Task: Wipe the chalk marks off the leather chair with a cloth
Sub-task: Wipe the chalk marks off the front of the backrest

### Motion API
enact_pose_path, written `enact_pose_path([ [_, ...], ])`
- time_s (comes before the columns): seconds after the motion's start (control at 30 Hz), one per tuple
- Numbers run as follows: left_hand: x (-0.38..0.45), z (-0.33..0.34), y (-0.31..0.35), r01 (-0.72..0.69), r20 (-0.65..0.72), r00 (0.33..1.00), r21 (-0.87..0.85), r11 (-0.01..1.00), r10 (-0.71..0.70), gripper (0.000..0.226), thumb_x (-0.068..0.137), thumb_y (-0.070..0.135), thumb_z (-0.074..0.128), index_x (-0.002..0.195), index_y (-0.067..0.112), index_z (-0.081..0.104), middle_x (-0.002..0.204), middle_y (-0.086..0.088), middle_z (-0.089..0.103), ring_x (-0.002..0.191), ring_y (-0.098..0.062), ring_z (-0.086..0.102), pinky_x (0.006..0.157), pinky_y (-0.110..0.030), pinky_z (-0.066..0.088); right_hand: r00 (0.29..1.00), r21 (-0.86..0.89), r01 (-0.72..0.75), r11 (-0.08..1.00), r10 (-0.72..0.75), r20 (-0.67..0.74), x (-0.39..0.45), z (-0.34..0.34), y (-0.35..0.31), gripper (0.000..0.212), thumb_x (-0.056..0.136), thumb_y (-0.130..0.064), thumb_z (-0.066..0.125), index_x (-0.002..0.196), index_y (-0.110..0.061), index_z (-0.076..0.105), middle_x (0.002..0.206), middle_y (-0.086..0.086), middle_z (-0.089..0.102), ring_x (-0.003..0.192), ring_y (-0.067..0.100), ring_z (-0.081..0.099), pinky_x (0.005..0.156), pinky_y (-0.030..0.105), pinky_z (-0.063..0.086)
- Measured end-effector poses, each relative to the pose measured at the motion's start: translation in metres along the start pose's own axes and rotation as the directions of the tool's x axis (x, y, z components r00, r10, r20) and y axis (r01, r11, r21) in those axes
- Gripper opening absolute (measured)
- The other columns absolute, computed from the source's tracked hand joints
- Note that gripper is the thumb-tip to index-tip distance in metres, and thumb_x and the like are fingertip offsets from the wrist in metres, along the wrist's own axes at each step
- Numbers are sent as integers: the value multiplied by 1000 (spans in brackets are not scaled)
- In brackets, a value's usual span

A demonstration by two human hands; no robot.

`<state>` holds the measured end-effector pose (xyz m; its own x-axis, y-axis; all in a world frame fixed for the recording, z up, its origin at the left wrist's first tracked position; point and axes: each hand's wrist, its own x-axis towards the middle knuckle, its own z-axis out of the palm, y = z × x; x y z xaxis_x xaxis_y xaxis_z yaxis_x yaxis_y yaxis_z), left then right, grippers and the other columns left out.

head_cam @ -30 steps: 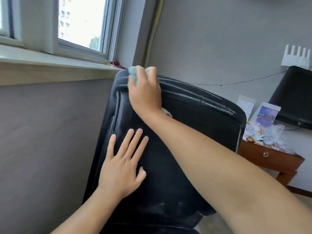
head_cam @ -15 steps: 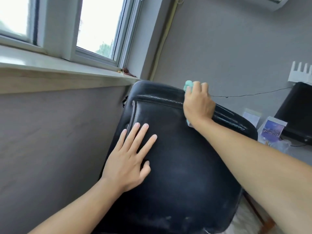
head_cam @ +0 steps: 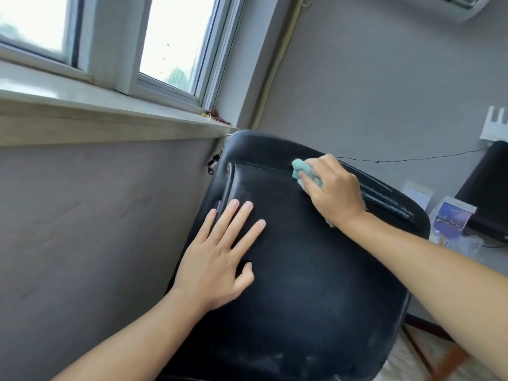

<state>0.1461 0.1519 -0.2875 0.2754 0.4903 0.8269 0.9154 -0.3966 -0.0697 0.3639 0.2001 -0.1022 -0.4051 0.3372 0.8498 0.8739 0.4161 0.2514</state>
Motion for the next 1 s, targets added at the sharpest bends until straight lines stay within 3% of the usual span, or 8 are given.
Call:
enact_pose_path([
  [0.1, -1, -1, 0, 17, -4, 1000, -2, 1000, -17, 82, 88, 43, 58, 163, 26, 32, 175, -10, 12, 162, -31, 8, 124, -60, 26, 998, 27, -60, 998, 61, -19, 8, 11, -23, 16, 93, -29, 65, 100, -15, 69, 95, 4, 61, 71, 33, 61, 58, 42, 53],
  [0.23, -2, -2, -5, 13, -1, 1000, 22, 1000, -13, 82, 89, 45, 58, 164, 27, 31, 175, -10, 11, 162, -31, 7, 125, -60, 26, 990, 118, 139, 983, -136, -30, 47, 44, -101, 19, 93, -29, 64, 99, -11, 69, 95, 9, 61, 74, 32, 63, 55, 43, 53],
  [0.37, -1, -3, -1, -1, -13, 1000, 68, 998, 2, 81, 87, 43, 58, 162, 22, 37, 173, -16, 17, 161, -35, 13, 124, -62, 25, 965, 26, 259, 965, -258, -39, 77, 49, -120, 18, 93, -34, 67, 96, -17, 69, 93, 5, 59, 70, 29, 63, 47, 34, 44],
  [0.43, 7, -7, 7, -21, -9, 1000, 159, 987, 23, 79, 84, 41, 58, 156, 13, 46, 167, -24, 29, 156, -42, 24, 123, -64, 24, 982, -9, 182, 983, -182, -57, 80, 40, -105, 22, 96, -39, 61, 100, -19, 68, 95, 5, 58, 69, 28, 62, 50, 32, 39],
  [0.57, 44, -17, 31, 11, -28, 1000, 236, 972, -5, 63, 81, 39, 60, 129, -2, 56, 144, -31, 48, 141, -47, 43, 121, -60, 23, 976, -107, -171, 979, 154, -155, 47, 21, -37, 29, 101, -42, 50, 108, -18, 63, 102, 8, 56, 74, 36, 62, 54, 35, 36],
  [0.8, 126, -8, 56, -79, -53, 994, 229, 970, 94, 75, 98, 52, 36, 157, 6, 39, 169, -21, 25, 158, -42, 18, 123, -70, 9, 816, -270, -578, 770, 551, -175, -72, -37, 119, 34, 106, -34, 39, 121, -8, 54, 117, 20, 56, 105, 39, 52, 85, 46, 40],
  [0.9, 139, 1, 58, -30, -38, 998, 250, 968, 41, 78, 101, 59, 25, 163, 11, 29, 173, -17, 14, 160, -40, 9, 120, -74, 7, 767, -196, -641, 742, 614, -186, -78, -42, 140, 32, 106, -30, 42, 121, -6, 57, 123, 20, 56, 114, 40, 48, 96, 44, 36],
  [1.0, 135, 10, 53, -18, -81, 996, 260, 965, 40, 81, 100, 61, 26, 162, 8, 29, 173, -18, 15, 160, -41, 10, 119, -74, 9, 815, -29, -566, 824, 553, -175, -56, -28, 122, 25, 104, -25, 47, 112, -4, 59, 114, 16, 59, 107, 35, 52, 89, 36, 40],
])
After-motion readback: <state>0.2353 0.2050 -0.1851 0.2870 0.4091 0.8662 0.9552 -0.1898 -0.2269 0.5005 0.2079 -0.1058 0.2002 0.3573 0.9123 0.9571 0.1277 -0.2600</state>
